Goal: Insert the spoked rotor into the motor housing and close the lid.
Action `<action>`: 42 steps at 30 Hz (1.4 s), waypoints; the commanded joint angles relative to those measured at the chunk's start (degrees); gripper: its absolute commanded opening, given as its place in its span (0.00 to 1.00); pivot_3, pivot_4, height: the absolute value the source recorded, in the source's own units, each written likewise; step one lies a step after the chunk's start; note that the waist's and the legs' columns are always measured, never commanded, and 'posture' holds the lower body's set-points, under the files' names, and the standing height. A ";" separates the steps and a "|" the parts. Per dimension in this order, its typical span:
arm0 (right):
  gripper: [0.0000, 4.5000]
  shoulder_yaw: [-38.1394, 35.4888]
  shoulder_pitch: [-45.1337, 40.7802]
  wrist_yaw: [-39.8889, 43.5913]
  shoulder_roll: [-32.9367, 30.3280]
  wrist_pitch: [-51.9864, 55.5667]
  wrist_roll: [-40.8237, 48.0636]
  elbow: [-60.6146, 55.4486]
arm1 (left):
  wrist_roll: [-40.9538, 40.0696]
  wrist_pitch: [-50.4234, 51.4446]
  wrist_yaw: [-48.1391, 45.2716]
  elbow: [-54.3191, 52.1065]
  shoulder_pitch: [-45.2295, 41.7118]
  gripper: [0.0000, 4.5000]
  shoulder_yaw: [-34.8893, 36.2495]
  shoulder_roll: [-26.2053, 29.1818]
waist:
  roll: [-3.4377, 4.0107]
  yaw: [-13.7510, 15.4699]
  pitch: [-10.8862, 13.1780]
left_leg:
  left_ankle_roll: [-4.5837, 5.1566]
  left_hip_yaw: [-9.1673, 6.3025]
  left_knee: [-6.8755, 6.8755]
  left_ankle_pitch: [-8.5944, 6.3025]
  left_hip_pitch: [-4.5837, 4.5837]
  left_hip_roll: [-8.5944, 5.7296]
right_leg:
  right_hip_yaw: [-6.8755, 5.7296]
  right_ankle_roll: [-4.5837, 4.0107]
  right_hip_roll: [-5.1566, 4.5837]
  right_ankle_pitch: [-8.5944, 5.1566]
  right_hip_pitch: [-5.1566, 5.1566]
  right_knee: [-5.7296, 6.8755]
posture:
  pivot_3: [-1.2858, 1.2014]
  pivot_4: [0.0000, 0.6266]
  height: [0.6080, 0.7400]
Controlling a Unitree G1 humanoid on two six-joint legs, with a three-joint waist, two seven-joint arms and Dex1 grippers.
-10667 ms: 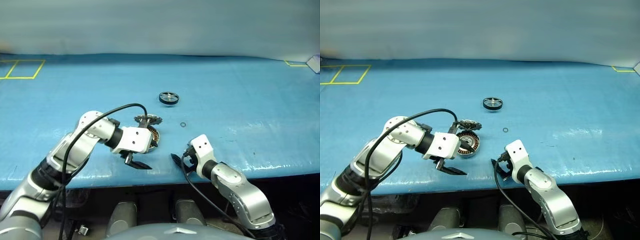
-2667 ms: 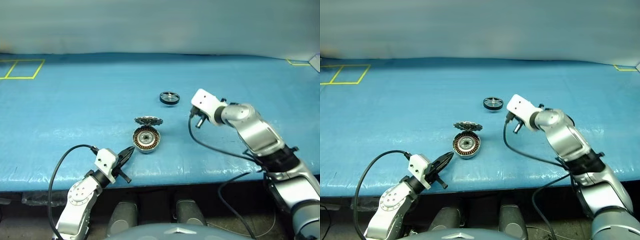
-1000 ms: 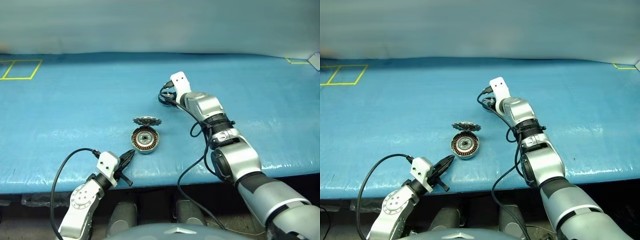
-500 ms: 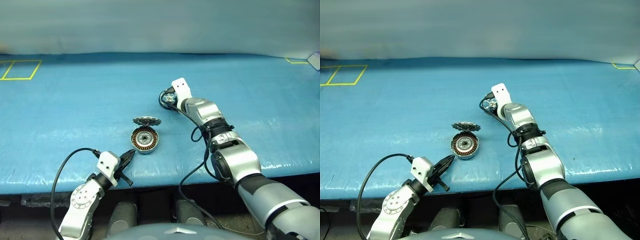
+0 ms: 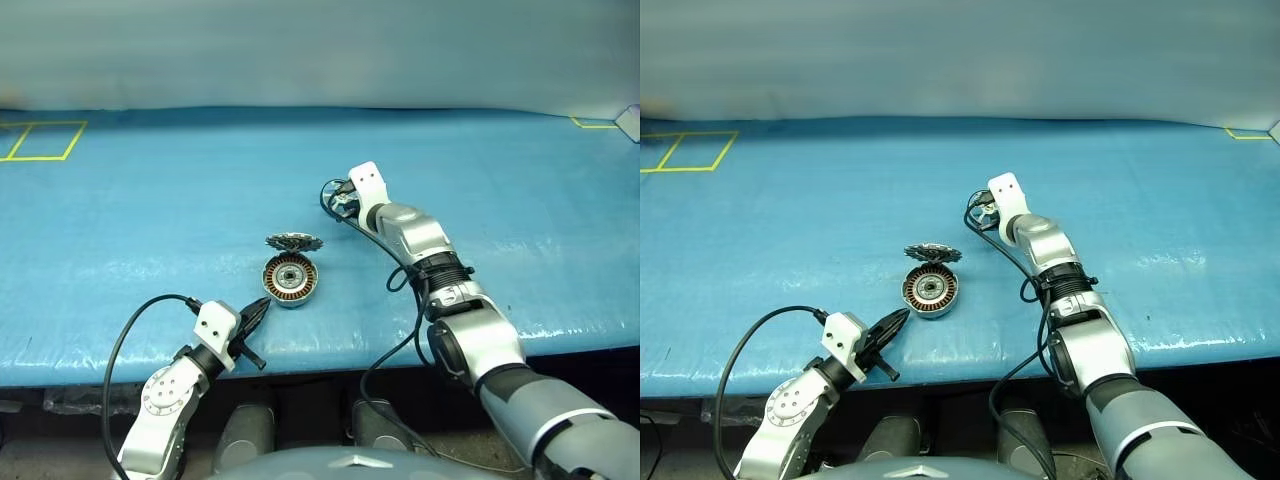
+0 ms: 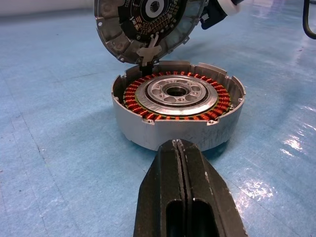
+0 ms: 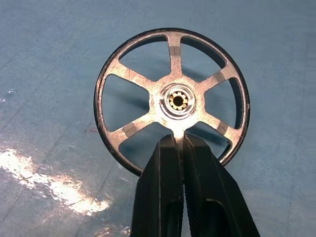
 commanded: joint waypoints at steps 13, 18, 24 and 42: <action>0.00 -0.46 5.14 0.99 -5.52 9.01 0.54 -20.19 | 0.00 0.42 -0.28 -0.44 -1.42 0.00 -1.01 -0.03 | 0.01 0.03 0.00 | 0.00 0.05 -0.05 0.00 -0.01 0.02 | 0.03 0.00 0.00 -0.01 -0.05 -0.02 | 0.52 0.24 1.00; 0.00 0.18 11.16 4.23 -9.75 14.94 1.72 -32.72 | -0.10 0.49 -0.12 -0.73 -1.00 0.00 -1.10 0.00 | 0.01 0.37 0.00 | 0.00 -0.02 -0.06 0.00 -0.06 0.02 | 0.00 0.01 -0.08 -0.01 -0.04 -0.06 | 0.52 0.24 1.00; 0.00 0.71 20.38 7.28 -15.56 22.35 3.37 -48.78 | -0.30 0.83 -0.55 -0.68 -0.97 0.00 -1.32 0.18 | 0.01 0.15 0.00 | 0.01 -0.02 -0.03 0.00 -0.21 0.03 | -0.02 0.03 -0.13 -0.02 -0.17 -0.09 | 0.52 0.24 1.00; 0.00 -0.95 38.02 18.67 -27.72 41.76 23.18 -90.40 | 0.12 -1.39 -1.48 -0.06 -2.21 0.00 0.63 1.99 | -0.04 1.12 0.01 | 0.02 -0.15 0.37 -0.01 -0.39 0.15 | -0.20 0.21 -0.20 -0.39 -0.10 -0.12 | 0.52 0.24 1.00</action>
